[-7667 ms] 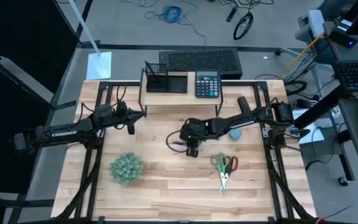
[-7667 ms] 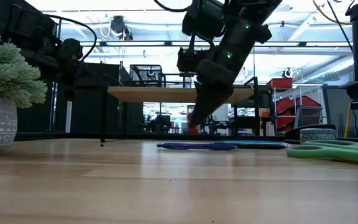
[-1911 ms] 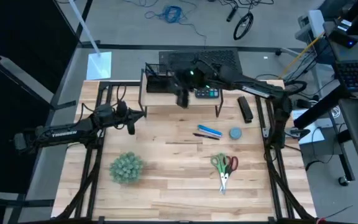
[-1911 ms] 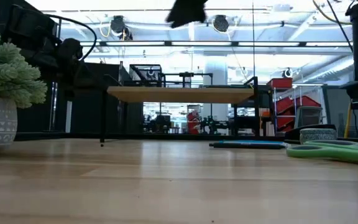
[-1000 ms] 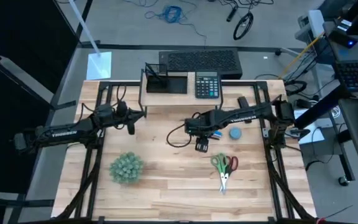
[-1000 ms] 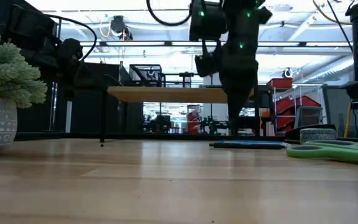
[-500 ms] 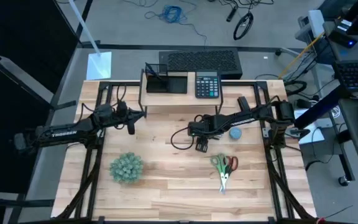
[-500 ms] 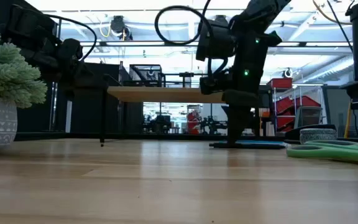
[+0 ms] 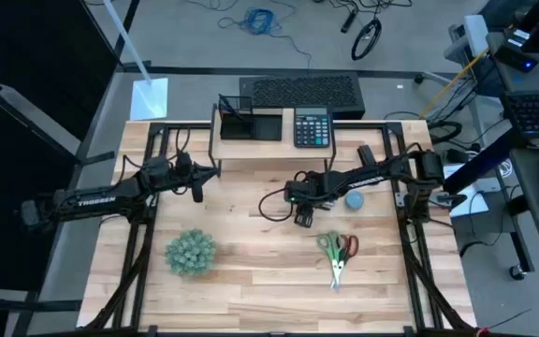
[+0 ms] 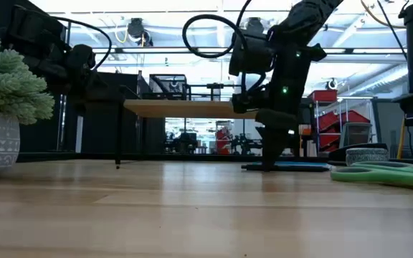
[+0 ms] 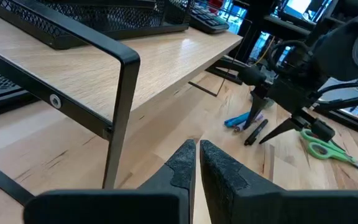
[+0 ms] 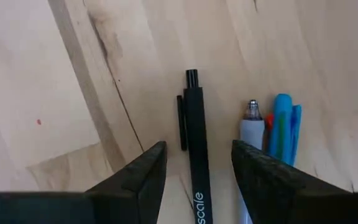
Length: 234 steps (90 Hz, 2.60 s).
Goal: Pick and place office supplies into organizer
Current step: Put the black pen into the desk organizer on the shelf
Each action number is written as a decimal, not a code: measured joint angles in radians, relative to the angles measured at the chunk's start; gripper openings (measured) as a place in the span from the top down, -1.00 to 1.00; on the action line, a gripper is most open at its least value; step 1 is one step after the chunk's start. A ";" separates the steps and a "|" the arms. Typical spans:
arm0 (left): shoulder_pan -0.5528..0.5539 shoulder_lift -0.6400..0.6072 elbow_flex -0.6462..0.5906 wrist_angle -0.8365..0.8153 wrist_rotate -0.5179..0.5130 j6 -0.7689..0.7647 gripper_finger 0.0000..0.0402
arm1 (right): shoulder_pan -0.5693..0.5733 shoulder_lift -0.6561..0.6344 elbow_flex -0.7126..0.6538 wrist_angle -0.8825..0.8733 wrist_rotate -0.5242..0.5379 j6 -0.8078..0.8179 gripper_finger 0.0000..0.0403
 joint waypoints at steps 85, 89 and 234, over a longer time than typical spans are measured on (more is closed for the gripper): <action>0.000 0.000 0.000 0.000 0.000 0.000 0.95 | -0.002 0.054 0.001 0.000 -0.067 -0.051 0.22; 0.000 0.000 0.000 0.000 0.000 0.000 0.95 | -0.002 0.054 0.001 0.000 -0.067 -0.051 0.22; 0.000 0.000 0.000 0.000 0.000 0.000 0.95 | -0.002 -0.049 -0.002 0.295 -0.124 -0.029 0.93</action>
